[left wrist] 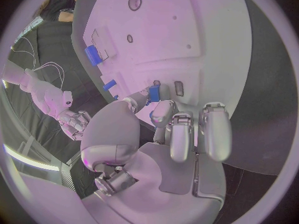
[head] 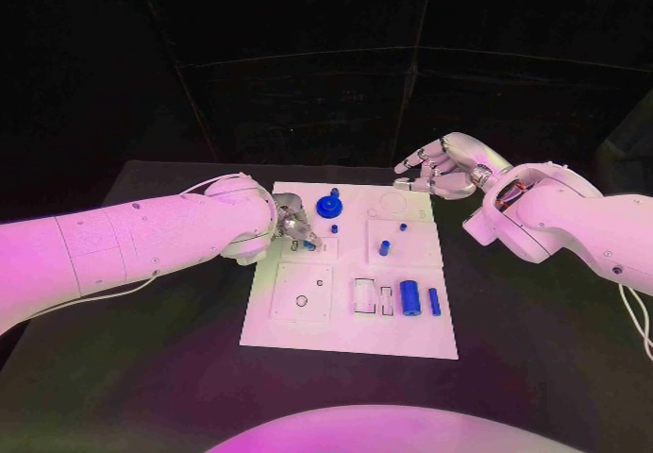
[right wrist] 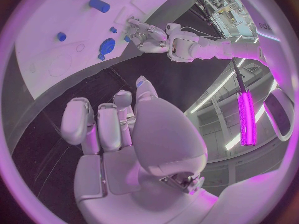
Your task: Assemble the parts on the task board
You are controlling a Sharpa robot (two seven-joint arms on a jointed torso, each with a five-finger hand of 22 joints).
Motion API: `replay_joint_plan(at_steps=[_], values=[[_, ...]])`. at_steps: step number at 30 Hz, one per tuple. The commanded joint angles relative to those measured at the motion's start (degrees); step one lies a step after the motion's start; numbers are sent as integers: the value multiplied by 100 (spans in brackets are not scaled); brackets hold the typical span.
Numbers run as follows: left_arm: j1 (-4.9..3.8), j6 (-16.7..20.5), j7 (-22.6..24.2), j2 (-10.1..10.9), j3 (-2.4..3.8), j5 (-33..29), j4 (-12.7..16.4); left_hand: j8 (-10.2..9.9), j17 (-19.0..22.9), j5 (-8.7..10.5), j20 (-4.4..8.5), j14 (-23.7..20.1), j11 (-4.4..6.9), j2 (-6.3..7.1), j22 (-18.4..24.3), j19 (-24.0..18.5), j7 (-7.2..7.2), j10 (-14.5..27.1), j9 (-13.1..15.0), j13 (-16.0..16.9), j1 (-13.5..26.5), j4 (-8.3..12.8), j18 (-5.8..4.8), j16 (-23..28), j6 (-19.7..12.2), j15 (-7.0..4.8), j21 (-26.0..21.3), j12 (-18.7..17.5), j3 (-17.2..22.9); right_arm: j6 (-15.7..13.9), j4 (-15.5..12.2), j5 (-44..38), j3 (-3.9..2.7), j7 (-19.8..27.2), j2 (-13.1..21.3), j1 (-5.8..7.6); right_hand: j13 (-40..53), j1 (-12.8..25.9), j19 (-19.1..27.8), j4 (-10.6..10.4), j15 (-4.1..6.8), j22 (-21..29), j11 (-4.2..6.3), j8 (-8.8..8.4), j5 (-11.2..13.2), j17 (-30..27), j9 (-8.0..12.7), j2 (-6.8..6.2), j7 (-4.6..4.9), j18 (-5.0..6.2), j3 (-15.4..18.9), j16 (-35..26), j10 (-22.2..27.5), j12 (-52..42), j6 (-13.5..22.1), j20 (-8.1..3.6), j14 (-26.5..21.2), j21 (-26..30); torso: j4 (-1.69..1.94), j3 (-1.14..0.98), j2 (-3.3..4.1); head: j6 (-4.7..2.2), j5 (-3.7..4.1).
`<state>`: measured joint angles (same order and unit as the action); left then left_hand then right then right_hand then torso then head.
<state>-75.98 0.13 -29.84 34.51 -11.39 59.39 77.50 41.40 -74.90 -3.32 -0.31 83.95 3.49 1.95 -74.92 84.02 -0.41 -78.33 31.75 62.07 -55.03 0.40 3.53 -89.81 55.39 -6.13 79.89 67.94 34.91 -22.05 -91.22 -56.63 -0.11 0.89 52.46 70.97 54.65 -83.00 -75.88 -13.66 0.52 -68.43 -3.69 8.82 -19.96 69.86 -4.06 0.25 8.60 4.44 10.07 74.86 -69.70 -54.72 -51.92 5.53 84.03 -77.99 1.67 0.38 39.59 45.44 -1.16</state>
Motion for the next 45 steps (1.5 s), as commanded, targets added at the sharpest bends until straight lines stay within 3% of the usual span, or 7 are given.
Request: replay_joint_plan(at_steps=[1,23,45], values=[[-27,-141,-19,-28,3,-9,-27,22,-1510,19,25,605,-2,-218,-142,50,17,-53,1,10,-175,0,-43,-19,61,-22,31,24,42,24,-6,12,-4,40,-8,10,-2,20,52,10,31,5,21,21,-32,-8,8,14,-2,46,36,-22,27,34,36,-1,168,21,1,-1,-1,3,1],[-126,-916,-76,-218,3,21,-322,14,-1510,62,26,605,-3,-275,-147,48,15,-85,-10,48,-95,-28,-44,-19,113,-22,28,49,5,25,-23,12,-4,34,-8,11,-2,20,52,10,31,5,21,21,-32,-8,8,14,-2,46,36,-22,27,34,36,-1,168,21,2,-2,-2,42,24],[-133,-1125,-93,-375,0,29,-464,1,-1510,63,30,605,-1,-319,-161,50,20,-100,-18,76,-48,-47,-47,-19,128,-23,35,66,-30,26,-25,12,-4,32,-16,11,-3,16,53,8,32,8,22,28,-50,-4,8,18,-4,47,46,-23,27,30,34,-1,169,25,5,2,-2,53,25]])
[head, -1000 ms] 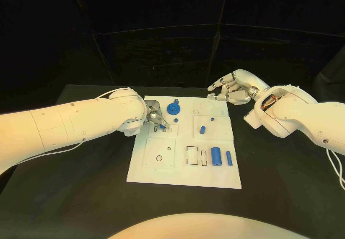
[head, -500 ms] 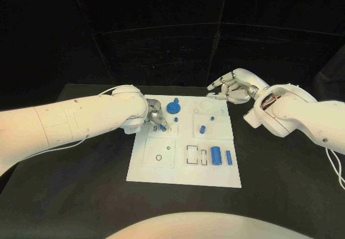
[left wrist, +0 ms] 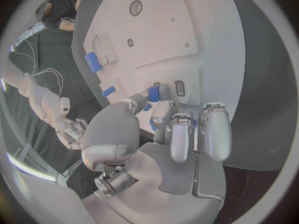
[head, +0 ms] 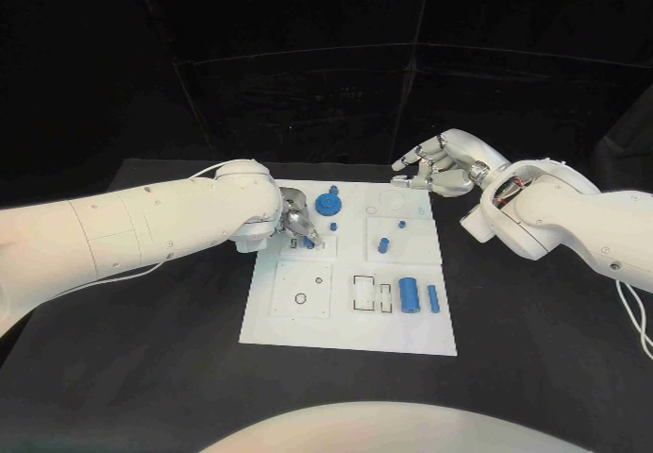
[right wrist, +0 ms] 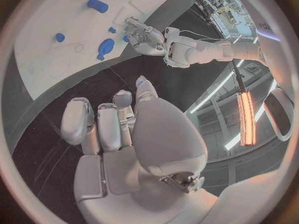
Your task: Assemble the parts on the task board
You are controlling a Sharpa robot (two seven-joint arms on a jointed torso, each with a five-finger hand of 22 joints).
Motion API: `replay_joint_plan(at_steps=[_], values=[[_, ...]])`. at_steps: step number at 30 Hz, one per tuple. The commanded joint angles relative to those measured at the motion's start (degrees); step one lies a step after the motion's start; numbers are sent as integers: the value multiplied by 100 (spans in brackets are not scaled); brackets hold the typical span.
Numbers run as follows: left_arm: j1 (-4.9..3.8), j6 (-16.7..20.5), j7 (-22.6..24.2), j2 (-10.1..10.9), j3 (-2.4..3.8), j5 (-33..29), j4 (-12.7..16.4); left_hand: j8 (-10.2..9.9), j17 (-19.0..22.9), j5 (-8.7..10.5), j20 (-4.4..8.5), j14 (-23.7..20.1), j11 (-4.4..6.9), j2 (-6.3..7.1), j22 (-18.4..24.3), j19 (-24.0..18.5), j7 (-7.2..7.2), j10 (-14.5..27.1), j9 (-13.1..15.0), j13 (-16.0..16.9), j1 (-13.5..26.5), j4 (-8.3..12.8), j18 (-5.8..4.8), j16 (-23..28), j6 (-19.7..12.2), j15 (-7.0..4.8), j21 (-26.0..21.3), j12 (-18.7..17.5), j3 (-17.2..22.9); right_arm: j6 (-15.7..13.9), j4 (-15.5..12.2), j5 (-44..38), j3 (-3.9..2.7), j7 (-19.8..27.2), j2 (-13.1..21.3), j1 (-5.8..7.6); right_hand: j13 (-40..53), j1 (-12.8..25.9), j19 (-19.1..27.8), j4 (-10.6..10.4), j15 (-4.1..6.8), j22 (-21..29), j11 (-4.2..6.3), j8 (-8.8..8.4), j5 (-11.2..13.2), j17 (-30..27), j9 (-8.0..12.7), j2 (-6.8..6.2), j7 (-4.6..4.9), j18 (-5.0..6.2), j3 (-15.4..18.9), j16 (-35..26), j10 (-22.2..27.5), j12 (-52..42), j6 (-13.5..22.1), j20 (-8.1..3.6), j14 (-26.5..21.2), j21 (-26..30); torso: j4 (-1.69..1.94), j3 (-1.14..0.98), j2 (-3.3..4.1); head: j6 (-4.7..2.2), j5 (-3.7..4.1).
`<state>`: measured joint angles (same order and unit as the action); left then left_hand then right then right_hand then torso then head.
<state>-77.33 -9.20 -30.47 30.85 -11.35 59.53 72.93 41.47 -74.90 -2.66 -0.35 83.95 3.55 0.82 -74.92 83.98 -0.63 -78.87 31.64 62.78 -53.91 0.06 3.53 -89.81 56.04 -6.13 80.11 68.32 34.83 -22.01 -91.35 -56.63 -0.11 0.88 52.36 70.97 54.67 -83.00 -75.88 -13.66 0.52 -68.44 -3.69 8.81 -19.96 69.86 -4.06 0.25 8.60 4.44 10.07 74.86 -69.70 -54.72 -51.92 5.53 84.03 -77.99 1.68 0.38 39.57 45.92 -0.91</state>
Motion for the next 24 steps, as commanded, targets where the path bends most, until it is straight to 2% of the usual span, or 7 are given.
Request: replay_joint_plan(at_steps=[1,24], values=[[2,-214,-31,-9,-3,16,-9,-7,-1510,-3,34,605,-7,-208,-166,56,43,-48,-7,10,-162,-10,-49,-19,64,-24,16,32,-23,23,-11,11,-4,34,-6,11,-4,16,53,7,32,9,22,29,-50,-4,8,19,-4,47,46,-23,27,30,34,-1,169,25,2,3,-1,6,-1],[-3,-468,-44,-44,-1,15,-68,-8,-1510,-3,37,605,4,-248,-164,53,56,-74,-10,55,-172,23,-48,-19,91,-28,12,66,-23,22,-2,11,-4,34,-21,11,-4,16,53,7,32,9,22,29,-50,-4,8,19,-4,47,46,-23,27,30,34,-1,169,25,-2,2,0,22,19]])
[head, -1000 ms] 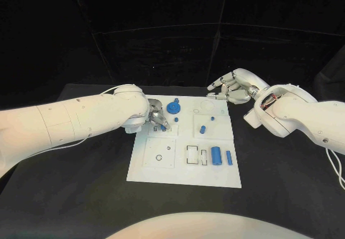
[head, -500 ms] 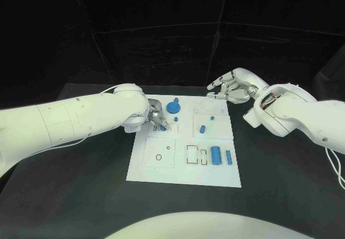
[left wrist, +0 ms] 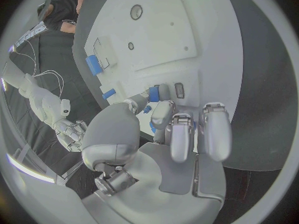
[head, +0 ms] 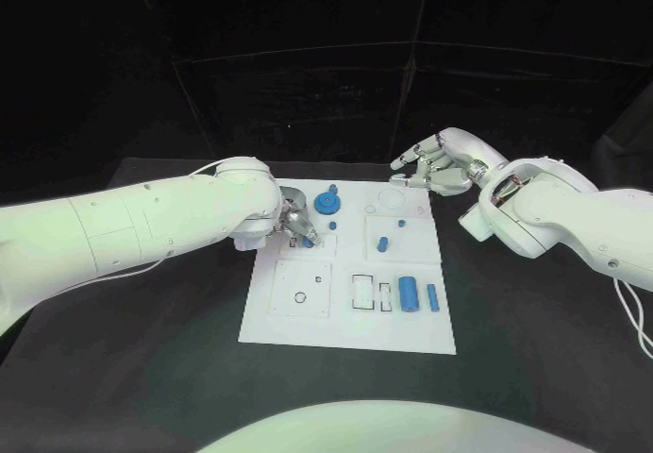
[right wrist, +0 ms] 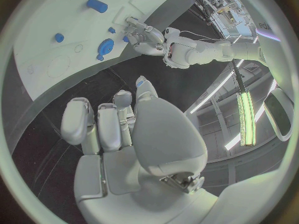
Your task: Assemble the parts on the task board
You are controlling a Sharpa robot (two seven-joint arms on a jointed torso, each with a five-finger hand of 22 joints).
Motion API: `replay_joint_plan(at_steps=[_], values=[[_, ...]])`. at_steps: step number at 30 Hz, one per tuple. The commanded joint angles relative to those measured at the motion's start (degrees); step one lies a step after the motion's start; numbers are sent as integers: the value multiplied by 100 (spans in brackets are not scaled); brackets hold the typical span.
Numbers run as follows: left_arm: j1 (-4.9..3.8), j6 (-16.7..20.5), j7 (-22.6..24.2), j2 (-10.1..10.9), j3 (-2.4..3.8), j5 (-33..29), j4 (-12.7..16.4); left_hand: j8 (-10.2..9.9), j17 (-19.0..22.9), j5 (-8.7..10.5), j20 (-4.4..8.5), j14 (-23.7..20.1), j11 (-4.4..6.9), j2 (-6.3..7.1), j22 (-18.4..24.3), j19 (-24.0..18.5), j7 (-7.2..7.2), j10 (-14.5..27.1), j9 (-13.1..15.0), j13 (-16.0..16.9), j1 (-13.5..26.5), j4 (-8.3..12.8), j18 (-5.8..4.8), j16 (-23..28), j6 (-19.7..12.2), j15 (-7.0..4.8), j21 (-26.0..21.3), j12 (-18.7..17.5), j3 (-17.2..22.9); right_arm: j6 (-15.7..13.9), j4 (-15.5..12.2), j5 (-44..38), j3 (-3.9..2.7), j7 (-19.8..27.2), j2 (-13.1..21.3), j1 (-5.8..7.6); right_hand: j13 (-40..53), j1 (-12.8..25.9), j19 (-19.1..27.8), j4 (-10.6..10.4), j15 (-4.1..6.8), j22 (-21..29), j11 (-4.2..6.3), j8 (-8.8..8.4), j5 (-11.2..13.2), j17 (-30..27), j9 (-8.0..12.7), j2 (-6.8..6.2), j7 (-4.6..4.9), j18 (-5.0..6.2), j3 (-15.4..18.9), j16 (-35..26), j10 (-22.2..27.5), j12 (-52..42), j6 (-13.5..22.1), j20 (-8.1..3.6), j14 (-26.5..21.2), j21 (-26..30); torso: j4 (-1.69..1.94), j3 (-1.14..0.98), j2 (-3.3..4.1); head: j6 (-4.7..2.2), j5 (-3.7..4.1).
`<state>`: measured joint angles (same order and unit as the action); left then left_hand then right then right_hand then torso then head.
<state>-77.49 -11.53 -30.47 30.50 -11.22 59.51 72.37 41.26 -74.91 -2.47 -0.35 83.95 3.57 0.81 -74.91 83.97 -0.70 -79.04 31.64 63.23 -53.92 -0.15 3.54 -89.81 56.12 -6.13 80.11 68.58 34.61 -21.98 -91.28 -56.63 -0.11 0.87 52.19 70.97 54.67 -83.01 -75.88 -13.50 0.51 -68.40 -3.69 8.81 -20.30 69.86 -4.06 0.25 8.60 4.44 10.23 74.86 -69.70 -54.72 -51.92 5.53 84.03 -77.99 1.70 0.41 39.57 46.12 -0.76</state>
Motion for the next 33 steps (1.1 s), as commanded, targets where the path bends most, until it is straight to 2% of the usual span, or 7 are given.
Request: replay_joint_plan(at_steps=[1,14,33], values=[[12,-254,-45,-13,-15,17,-18,13,-1509,-22,38,605,2,-248,-163,53,63,-58,-9,11,-171,45,-48,-19,83,-28,11,41,-2,18,-9,11,-4,34,-5,11,-5,16,53,-9,32,5,22,29,-16,-4,8,19,-4,47,30,-23,27,30,34,-1,169,25,-3,-1,0,3,6],[-19,-522,-69,-109,-14,15,-169,-5,-1509,-18,44,605,1,-282,-151,42,61,-67,-20,14,-75,15,-45,-19,114,-31,-3,37,-91,11,-12,11,-4,32,-8,11,-5,16,53,-9,32,5,22,29,-16,-4,8,19,-4,47,30,-23,27,30,34,-1,169,25,1,-3,0,10,18],[-57,-736,-78,-157,-13,4,-273,-66,-1509,-18,53,605,8,-379,-145,31,72,-110,-56,88,232,-149,-43,-19,208,-35,-22,73,-492,15,-7,11,-4,28,-13,11,-5,16,53,-9,32,5,22,29,-16,-4,8,19,-4,47,30,-23,27,30,34,-1,169,25,2,-1,0,15,27]])
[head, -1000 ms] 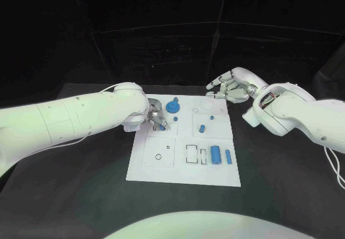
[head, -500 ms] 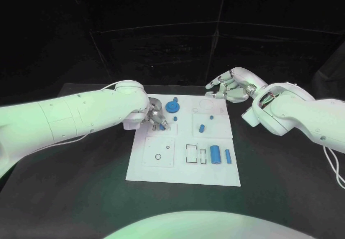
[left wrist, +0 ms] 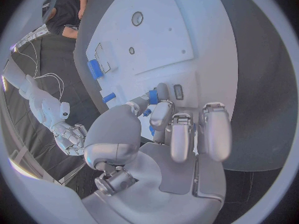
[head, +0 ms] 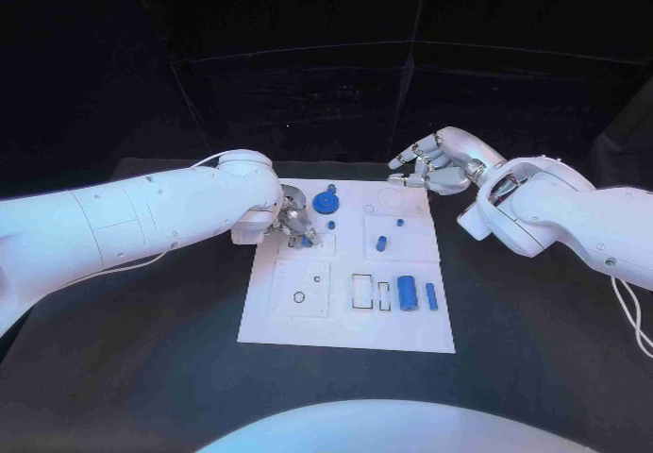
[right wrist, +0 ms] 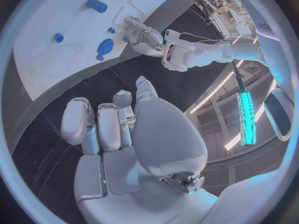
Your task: Assemble the parts on the task board
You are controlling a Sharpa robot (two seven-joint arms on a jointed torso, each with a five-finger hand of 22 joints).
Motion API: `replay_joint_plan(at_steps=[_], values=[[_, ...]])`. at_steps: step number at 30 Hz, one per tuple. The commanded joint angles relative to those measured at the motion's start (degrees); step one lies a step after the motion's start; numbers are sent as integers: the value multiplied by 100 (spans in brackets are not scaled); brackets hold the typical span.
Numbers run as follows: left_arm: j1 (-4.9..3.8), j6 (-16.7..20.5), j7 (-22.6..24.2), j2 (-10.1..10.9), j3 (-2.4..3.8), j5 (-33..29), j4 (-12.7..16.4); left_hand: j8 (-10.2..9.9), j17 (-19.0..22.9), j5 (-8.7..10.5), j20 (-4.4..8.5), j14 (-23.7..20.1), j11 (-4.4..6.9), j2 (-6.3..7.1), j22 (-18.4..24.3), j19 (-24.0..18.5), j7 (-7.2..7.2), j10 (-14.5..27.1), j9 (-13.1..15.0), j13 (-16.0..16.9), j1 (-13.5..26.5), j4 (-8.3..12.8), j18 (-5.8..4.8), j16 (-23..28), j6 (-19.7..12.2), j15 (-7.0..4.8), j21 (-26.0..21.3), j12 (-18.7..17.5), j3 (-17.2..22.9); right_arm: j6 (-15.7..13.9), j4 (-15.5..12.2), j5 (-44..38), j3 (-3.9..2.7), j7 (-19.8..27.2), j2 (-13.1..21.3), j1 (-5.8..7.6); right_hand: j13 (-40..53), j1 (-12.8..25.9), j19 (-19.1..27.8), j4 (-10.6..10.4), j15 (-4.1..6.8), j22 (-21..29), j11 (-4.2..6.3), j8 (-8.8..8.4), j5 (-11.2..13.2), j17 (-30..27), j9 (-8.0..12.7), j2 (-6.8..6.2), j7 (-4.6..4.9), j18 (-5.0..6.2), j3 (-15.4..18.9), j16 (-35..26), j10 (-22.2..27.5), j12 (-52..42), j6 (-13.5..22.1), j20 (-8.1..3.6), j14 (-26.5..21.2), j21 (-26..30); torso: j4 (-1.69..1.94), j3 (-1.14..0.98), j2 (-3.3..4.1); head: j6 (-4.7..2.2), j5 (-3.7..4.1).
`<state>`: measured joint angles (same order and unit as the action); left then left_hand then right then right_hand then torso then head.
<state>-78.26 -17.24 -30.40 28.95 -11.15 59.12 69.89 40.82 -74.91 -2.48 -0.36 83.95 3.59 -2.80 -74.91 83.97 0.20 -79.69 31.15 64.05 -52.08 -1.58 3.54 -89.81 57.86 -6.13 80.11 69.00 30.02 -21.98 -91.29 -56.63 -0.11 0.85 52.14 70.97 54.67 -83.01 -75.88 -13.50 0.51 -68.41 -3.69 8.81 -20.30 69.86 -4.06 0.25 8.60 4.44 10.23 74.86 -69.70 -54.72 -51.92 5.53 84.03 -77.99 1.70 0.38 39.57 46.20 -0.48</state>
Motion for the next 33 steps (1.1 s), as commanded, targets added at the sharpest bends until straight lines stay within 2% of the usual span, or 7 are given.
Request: replay_joint_plan(at_steps=[1,5,8,16,25,33], values=[[19,-174,-85,-2,-20,43,-26,-23,-1509,-17,53,605,8,-13,-144,31,-17,-46,-8,6,51,-2,-43,-19,36,-36,-23,31,-46,15,-5,11,-4,30,-8,11,-5,16,53,-8,32,6,22,29,-16,-4,7,19,-4,47,30,-23,27,30,34,-1,169,25,1,2,0,7,0],[16,-184,-86,-3,-20,42,-29,-36,-1509,-16,55,605,8,22,-143,29,-18,-46,-14,8,86,-1,-42,-19,45,-37,-26,28,-135,12,-5,11,-4,30,-6,11,-5,16,53,-8,32,6,22,29,-16,-4,7,19,-4,47,30,-23,27,30,34,-1,169,25,2,1,-1,5,1],[15,-172,-87,-1,-20,42,-30,-53,-1509,-15,54,605,5,130,-131,23,-23,-44,-22,6,211,-51,-40,-19,61,-33,-39,18,-343,11,-4,11,-4,29,-5,11,-16,12,54,-9,33,10,23,34,-26,-9,8,20,-4,48,41,-29,33,36,36,-1,169,29,6,1,-1,4,1],[13,-93,-87,0,-20,38,-46,-85,-1509,-17,56,605,7,173,-109,12,-19,-32,-35,-16,285,-83,-33,-19,69,-37,-62,-12,-559,10,1,11,-4,30,-13,11,-16,12,54,-9,33,10,23,34,-26,-9,8,20,-4,48,41,-29,33,36,36,-1,169,29,5,2,-3,-1,-8],[13,-24,-87,0,-20,37,-50,-120,-1509,-18,53,605,-3,385,-61,-11,-32,23,-41,-112,395,-108,-21,-19,45,-32,-107,-110,-911,7,3,11,-4,31,-14,11,-16,12,54,-9,33,10,23,34,-26,-9,8,20,-4,48,41,-29,33,36,36,-1,169,29,4,2,-1,-3,-8],[13,82,-82,7,-20,6,-37,-134,-1509,-19,51,605,-6,447,-34,-24,-36,51,-41,-155,397,-112,-13,-19,30,-33,-135,-157,-1081,8,0,11,-4,28,-8,11,-16,12,54,-9,33,10,23,34,-26,-9,8,20,-4,48,41,-29,33,36,36,-1,169,29,4,-1,-4,-1,-10]])
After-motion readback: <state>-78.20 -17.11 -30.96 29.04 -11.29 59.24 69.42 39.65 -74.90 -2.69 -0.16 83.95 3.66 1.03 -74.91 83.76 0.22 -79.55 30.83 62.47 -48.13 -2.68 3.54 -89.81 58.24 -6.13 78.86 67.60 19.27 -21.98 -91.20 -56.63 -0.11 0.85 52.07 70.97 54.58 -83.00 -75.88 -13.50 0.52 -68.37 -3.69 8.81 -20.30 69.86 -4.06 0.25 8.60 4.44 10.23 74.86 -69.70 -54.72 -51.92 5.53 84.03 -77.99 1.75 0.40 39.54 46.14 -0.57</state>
